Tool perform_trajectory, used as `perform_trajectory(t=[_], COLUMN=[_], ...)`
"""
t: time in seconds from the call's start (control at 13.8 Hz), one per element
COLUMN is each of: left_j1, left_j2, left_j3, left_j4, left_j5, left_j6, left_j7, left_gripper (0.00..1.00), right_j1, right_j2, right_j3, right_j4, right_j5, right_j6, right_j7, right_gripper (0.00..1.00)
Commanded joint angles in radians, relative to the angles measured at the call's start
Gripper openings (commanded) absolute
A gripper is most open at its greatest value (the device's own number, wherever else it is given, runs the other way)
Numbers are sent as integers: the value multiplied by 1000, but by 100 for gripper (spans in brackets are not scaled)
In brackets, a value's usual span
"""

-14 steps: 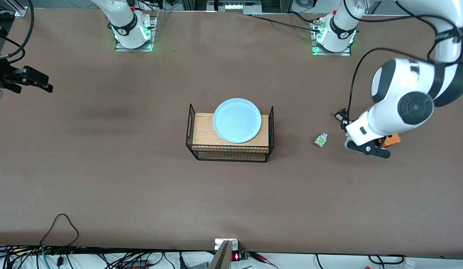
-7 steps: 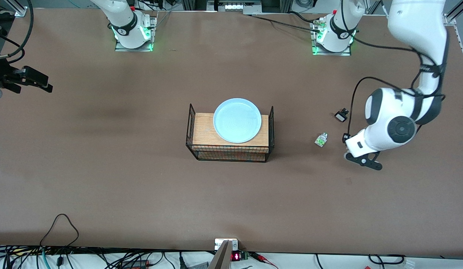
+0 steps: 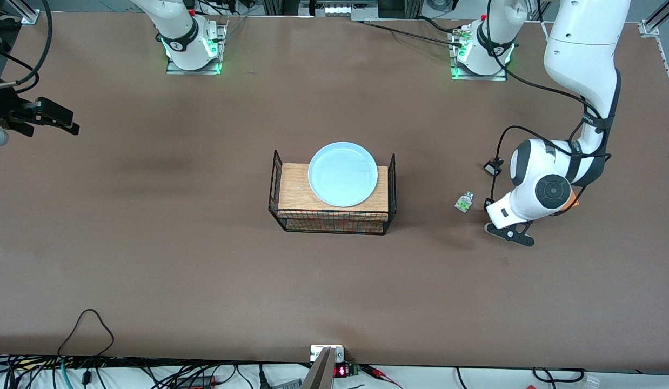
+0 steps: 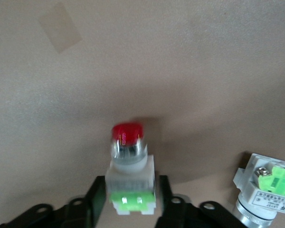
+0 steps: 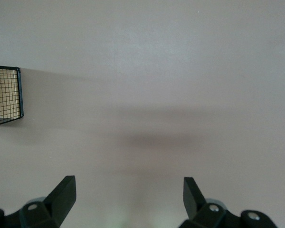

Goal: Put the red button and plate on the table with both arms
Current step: 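Lower the red button onto the table and open the left gripper, then raise the left gripper while the right gripper reaches toward the plate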

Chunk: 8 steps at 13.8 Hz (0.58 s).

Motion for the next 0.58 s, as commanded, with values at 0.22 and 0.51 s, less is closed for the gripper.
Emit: perform_trajectory(t=[0.22,0.51], left_j1=[-3,40], left_j2=[-198,-360], left_j3=[-3,-91], left_j4=[37,129], left_j5=[-13,-17], left_j6=[-235,-462], left_j7=[20,-42], left_gripper=[100,100], right_j1=[-3,-9], right_j2=[-5,-3], right_j3=[1,-3], right_j4=[5,9], right_j5=[13,39], right_j6=[-12,-1], right_j7=[-23,-20], right_gripper=[100,100])
